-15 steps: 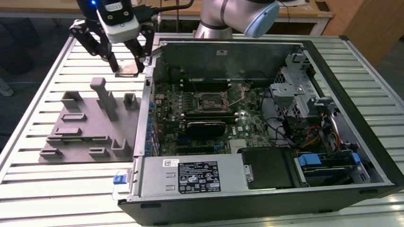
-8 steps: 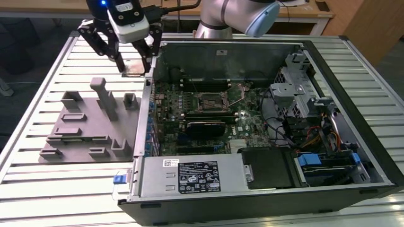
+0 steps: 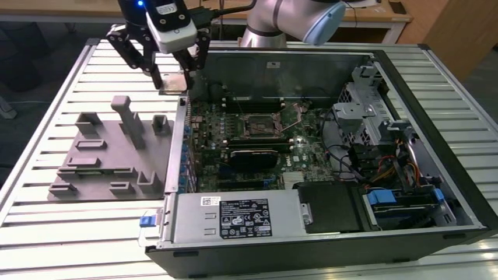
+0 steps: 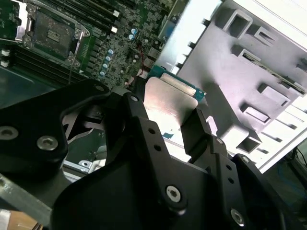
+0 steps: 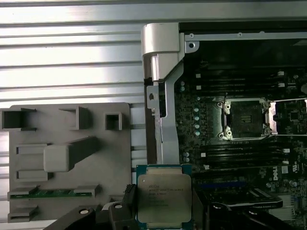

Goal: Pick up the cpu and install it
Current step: 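Pick up the cpu and move it towards the insertion slot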

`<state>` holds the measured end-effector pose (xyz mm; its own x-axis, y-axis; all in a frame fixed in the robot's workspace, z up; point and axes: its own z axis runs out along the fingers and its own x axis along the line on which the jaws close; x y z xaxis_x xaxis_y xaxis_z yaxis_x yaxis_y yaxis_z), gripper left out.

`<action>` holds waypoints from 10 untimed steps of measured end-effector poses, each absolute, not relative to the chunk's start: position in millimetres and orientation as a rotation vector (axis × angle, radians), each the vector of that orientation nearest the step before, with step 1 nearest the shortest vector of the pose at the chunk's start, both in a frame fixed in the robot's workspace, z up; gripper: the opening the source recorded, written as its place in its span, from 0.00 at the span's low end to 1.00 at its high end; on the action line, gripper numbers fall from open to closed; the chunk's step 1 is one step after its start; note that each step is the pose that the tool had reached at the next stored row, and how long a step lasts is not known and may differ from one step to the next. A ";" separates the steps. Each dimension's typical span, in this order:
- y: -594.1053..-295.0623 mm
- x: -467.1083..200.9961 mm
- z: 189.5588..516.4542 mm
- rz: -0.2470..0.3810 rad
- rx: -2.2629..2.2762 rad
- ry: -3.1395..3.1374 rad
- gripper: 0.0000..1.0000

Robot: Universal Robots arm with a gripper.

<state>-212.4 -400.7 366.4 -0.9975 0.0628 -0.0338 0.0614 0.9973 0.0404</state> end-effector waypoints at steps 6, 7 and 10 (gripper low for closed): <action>-400.7 -201.5 366.4 0.061 0.097 3.105 0.54; -400.7 -199.8 366.4 0.061 0.096 3.105 0.54; -400.7 -194.5 366.4 0.061 0.096 3.105 0.54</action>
